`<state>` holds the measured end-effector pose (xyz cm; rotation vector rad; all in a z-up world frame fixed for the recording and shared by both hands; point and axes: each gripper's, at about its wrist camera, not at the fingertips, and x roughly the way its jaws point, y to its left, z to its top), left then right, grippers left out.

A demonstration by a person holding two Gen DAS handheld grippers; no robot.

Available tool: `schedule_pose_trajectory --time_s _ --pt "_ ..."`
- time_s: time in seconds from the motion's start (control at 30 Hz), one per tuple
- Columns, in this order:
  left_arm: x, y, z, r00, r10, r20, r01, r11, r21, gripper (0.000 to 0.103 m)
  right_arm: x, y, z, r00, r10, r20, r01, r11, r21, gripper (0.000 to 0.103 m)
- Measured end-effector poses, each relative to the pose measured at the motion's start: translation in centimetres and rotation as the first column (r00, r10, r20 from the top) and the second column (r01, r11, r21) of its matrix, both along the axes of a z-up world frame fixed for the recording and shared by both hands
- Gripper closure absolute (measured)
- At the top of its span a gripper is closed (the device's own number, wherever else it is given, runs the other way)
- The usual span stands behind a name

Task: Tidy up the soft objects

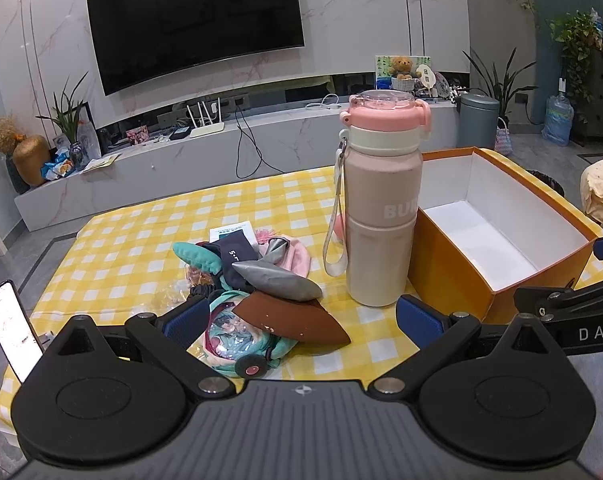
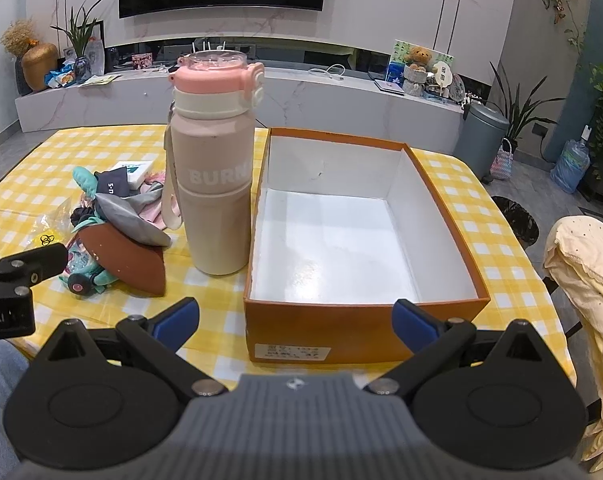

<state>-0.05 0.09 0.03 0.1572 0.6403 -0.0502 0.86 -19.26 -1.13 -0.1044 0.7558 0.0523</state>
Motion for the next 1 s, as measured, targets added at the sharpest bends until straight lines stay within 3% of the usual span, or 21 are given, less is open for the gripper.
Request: schedule_pose_trajectory --time_s 1.0 --pt "-0.41 -0.01 0.32 1.000 -0.008 0.000 0.008 1.000 -0.011 0.000 -0.17 -0.06 -0.08 1.000 -0.002 -0.004 0.002 1.000 0.005 0.003"
